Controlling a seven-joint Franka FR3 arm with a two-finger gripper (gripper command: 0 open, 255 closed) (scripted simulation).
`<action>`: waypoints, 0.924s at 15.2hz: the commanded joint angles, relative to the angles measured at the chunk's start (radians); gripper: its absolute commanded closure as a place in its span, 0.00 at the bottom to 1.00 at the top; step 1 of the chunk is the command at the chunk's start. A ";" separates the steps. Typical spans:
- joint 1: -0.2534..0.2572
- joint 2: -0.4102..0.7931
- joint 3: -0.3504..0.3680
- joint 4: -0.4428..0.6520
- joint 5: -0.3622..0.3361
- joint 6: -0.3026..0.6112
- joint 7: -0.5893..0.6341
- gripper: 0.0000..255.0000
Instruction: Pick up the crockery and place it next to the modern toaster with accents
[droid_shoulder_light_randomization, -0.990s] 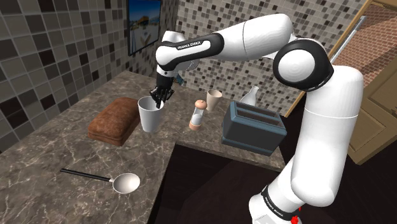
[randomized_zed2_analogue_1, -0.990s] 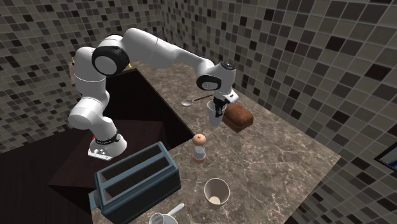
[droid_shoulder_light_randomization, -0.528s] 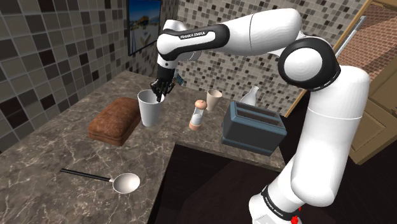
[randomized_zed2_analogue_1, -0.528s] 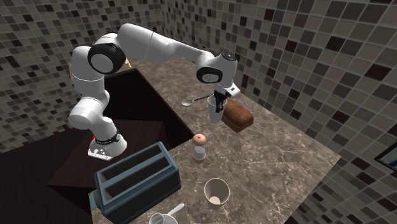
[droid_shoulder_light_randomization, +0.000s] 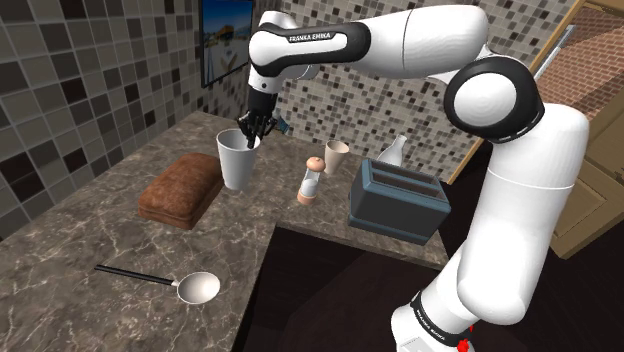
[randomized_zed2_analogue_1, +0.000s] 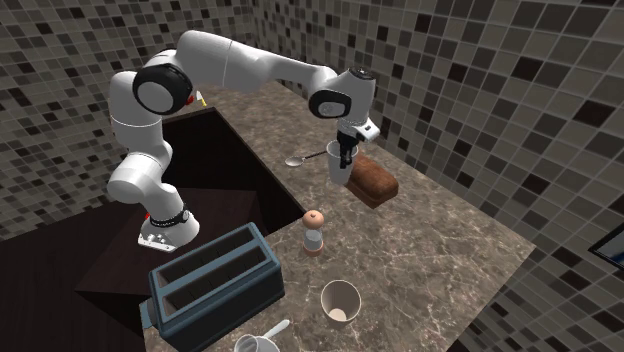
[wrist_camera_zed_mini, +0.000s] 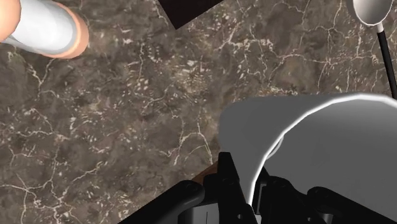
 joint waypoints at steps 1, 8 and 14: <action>-0.001 -0.005 0.000 0.022 -0.001 -0.026 0.003 1.00; -0.002 -0.017 0.000 0.098 -0.003 -0.114 0.015 1.00; -0.002 -0.018 0.000 0.176 -0.006 -0.193 0.025 1.00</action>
